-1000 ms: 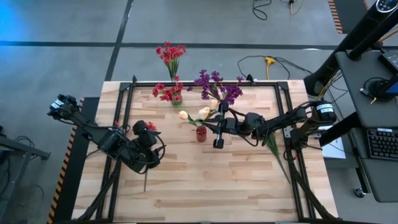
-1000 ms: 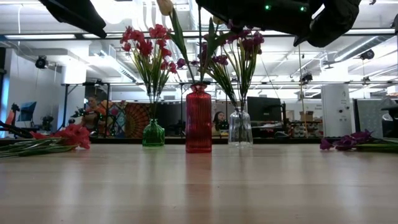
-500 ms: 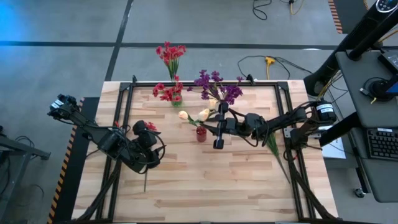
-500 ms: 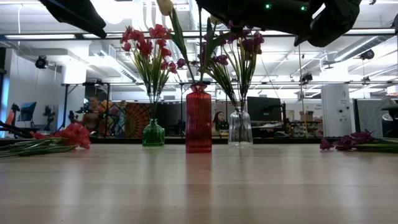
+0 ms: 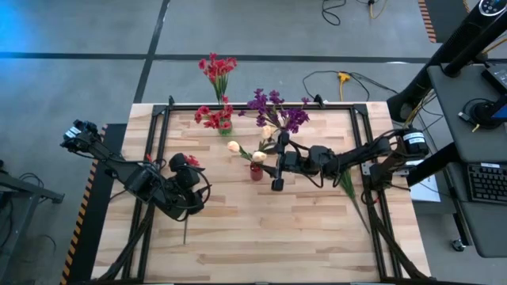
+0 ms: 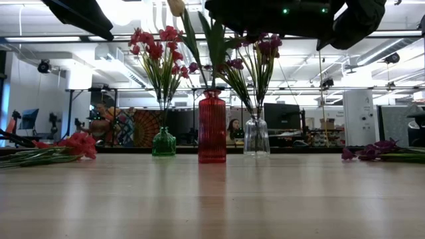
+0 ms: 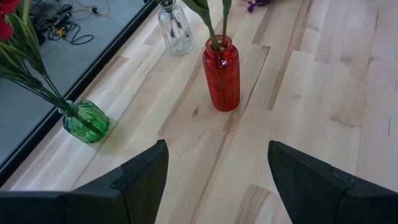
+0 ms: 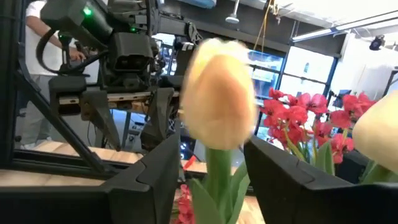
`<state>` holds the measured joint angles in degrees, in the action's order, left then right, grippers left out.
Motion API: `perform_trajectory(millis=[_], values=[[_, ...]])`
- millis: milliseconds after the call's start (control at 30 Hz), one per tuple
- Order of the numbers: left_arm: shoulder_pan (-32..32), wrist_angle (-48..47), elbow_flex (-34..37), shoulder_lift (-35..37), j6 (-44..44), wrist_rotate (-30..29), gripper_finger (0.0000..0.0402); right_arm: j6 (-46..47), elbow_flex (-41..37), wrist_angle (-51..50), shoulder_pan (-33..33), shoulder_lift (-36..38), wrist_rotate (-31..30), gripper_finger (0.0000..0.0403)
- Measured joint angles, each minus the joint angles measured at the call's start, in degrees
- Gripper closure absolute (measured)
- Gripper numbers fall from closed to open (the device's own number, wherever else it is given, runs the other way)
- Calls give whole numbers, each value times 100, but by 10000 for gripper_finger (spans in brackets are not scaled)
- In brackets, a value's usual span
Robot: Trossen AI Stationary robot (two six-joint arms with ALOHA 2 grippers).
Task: Sort flowers into vase by color
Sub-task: Put the yellow tulip into the red vase, then put the purple flowers into the transparent vase
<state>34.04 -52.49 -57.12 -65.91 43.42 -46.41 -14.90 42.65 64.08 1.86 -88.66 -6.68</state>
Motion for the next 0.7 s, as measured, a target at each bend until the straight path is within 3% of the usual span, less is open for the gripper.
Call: perform_trajectory(millis=[300,700], values=[[0,-2,0,0,35,105,145,-226,0,-656,155,307,-554,199],[0,-2,0,0,64,159,145,-203,0,-1463,318,797,-557,186]])
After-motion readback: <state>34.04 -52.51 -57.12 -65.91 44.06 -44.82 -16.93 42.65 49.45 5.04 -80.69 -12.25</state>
